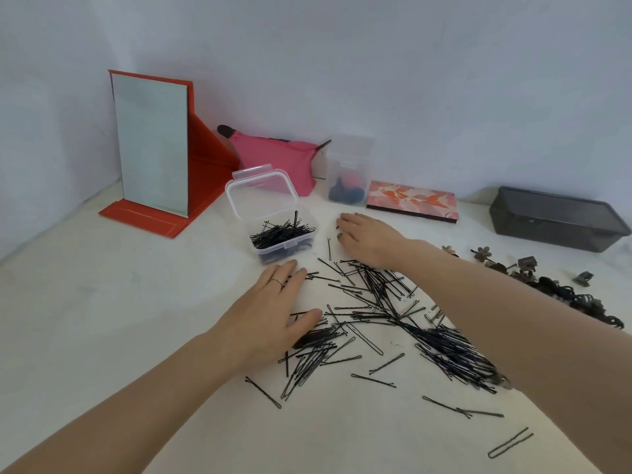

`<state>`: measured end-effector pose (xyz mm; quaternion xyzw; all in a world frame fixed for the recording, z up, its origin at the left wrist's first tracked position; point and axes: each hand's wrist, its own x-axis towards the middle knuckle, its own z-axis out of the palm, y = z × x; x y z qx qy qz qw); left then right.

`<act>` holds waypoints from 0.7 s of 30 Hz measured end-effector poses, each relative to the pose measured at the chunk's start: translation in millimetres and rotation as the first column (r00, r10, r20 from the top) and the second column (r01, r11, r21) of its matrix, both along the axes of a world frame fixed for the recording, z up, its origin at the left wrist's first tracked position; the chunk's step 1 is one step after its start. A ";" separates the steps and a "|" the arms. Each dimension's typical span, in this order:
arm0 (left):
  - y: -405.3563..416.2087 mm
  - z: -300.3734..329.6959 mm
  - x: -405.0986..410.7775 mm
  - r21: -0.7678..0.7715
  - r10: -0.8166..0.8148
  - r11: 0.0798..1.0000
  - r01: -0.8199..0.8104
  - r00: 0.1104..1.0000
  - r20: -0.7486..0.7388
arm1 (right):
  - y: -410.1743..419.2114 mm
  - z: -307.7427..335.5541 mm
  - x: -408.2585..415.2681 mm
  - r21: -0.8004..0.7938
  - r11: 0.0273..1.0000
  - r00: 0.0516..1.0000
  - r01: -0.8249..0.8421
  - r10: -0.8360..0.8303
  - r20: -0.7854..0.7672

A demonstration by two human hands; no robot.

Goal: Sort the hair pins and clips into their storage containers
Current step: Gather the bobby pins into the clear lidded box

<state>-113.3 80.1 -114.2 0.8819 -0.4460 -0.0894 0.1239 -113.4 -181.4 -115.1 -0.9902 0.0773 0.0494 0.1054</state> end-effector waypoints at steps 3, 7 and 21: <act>-8.8 2.5 -7.9 -0.008 -0.064 0.998 0.064 0.997 -0.030 | 13.3 3.8 -39.2 -0.006 0.999 0.997 -0.046 0.046 0.064; -17.0 7.8 -23.2 -0.026 -0.154 0.988 0.152 0.984 -0.088 | 28.8 11.8 -100.4 0.032 0.997 0.998 -0.064 0.064 0.014; -4.1 26.5 -17.4 0.105 -0.134 0.985 0.135 0.991 -0.021 | 47.4 27.7 -152.1 -0.040 0.999 1.000 0.008 -0.008 -0.021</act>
